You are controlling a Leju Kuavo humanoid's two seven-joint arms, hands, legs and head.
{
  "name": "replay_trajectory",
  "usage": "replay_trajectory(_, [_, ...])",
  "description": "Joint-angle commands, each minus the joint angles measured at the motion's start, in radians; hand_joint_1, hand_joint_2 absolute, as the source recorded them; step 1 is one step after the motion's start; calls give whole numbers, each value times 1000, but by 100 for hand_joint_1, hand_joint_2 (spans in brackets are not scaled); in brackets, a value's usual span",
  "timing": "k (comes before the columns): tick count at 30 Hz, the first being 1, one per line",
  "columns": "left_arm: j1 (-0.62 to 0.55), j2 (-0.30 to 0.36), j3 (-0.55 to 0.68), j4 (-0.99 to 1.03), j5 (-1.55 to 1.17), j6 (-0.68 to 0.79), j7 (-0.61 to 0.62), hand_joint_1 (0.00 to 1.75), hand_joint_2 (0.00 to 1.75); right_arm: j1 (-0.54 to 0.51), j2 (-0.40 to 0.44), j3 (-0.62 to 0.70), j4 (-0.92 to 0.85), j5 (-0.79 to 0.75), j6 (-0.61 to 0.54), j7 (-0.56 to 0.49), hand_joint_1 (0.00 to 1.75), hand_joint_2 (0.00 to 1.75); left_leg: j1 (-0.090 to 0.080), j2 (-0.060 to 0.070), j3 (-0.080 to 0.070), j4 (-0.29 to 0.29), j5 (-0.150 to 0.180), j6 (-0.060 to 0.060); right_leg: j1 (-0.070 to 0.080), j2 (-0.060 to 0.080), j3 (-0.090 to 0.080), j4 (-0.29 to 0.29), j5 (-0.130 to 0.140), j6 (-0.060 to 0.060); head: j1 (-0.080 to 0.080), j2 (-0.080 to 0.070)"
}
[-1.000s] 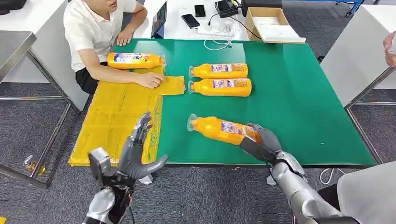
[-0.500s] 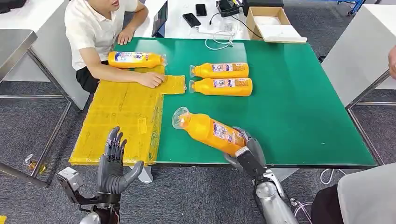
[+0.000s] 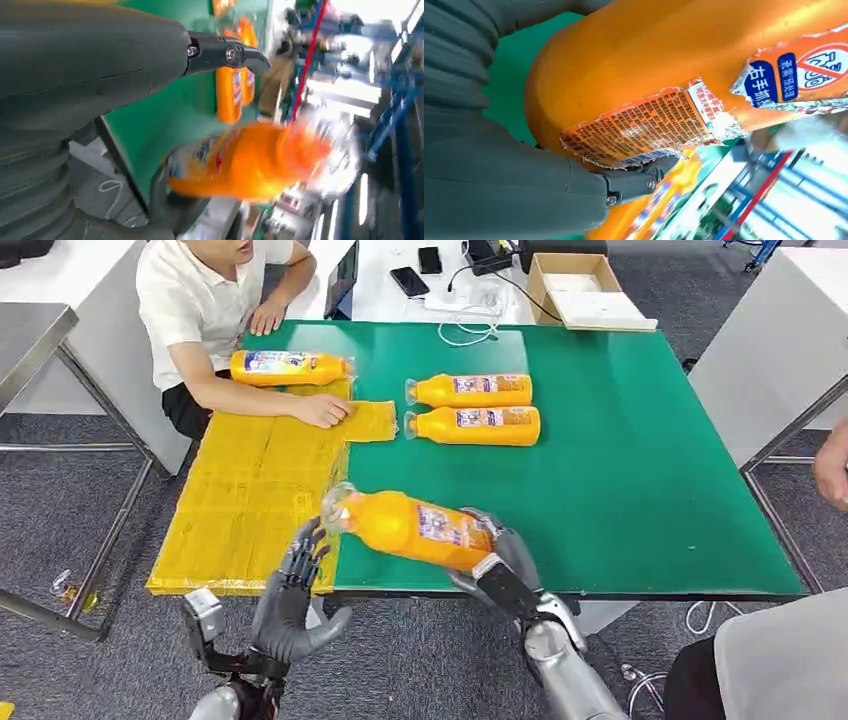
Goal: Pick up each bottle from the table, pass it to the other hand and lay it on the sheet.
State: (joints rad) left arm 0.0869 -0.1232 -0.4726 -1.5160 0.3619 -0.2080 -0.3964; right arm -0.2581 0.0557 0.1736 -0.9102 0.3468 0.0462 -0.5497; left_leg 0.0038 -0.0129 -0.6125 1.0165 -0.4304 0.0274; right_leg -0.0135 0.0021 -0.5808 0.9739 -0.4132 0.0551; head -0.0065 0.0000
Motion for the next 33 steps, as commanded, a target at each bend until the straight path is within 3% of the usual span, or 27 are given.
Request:
replay_trajectory(1, [-66, 23, -48, 91, -35, -44, -12, 0, 175, -108, 59, 144, 159, -8, 8, 14, 175, 175, 0, 3, 3, -1, -1, -1, 1, 2, 2, -1, 0, -2, 0, 0])
replay_trajectory(14, [-131, -48, -16, 114, 63, 11, 16, 0, 175, -122, 144, 310, 239, 4, 31, -8, 175, 175, 0, 2, 5, -1, -1, -2, 0, 2, 4, 0, -1, -3, 0, 0])
replay_trajectory(33, [-135, -51, -19, 112, 71, 20, 19, 0, 175, -122, 149, 313, 244, -3, 30, -12, 175, 175, 0, 0, 4, -1, -1, -2, 0, 0, 3, 0, -2, -3, 0, 0])
